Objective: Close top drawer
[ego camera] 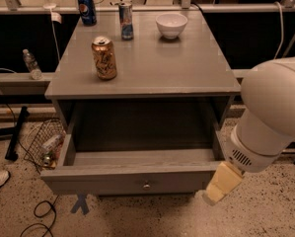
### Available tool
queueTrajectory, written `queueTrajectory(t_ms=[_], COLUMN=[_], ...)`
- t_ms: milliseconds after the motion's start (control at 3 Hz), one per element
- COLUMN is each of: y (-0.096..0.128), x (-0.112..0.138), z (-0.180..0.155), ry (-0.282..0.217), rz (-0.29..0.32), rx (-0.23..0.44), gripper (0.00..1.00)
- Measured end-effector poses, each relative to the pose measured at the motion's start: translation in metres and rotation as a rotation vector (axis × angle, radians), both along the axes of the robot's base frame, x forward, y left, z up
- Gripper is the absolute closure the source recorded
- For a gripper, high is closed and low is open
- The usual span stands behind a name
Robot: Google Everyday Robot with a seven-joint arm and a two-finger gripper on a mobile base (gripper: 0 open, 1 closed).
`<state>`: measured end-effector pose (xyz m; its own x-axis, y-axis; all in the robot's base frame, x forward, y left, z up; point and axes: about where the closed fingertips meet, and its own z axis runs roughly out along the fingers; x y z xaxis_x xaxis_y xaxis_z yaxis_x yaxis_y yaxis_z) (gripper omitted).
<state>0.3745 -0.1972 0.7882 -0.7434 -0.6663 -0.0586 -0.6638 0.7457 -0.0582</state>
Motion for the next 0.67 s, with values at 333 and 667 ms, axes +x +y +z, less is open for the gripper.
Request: queueTrajectory(t_ms=[333,667], y=[0.001,-0.001], x=[0.0,-0.003], z=[-0.002,-0.028], ry=[-0.001,0.042], rz=[-0.003,-0.038], rx=[0.001,-0.02], gripper=[0.0,0.0])
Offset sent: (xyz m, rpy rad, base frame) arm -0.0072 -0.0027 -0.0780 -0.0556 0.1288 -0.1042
